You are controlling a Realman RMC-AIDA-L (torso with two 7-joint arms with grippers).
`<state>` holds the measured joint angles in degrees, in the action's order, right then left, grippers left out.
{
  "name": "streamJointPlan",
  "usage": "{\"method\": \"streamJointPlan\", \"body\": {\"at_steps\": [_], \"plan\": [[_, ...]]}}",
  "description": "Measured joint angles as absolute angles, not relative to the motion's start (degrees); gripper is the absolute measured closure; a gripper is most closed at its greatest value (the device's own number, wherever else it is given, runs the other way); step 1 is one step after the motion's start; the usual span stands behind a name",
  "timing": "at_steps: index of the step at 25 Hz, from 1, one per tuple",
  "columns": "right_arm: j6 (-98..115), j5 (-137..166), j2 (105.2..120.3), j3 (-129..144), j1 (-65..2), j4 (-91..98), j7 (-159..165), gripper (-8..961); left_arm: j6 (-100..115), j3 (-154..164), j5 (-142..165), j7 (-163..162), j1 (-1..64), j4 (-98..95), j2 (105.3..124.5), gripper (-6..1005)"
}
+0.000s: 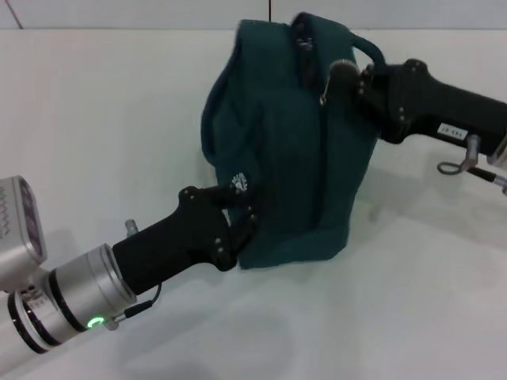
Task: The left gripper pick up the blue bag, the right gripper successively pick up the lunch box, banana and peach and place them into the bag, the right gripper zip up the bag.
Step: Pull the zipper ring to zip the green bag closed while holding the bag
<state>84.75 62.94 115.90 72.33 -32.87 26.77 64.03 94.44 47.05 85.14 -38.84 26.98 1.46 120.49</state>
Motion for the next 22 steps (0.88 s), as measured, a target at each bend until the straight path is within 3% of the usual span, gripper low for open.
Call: {"method": "streamJointPlan", "body": {"at_steps": [3,14,22], "plan": [[82.0,61.8,115.88,72.3,-33.1,26.8,64.0,938,94.5,48.1,85.1,-38.8,26.8,1.3,120.39,900],[78.6,58.7,116.08,72.5,-33.5,27.0,60.5,938,94.7,51.5,85.3,-38.8,26.7,1.0,120.16,958],[75.9,56.1,115.98,72.6,-33.7,26.8,57.4,938,97.4,52.4,85.1,-39.1,24.4,-2.5,120.00,939]]}}
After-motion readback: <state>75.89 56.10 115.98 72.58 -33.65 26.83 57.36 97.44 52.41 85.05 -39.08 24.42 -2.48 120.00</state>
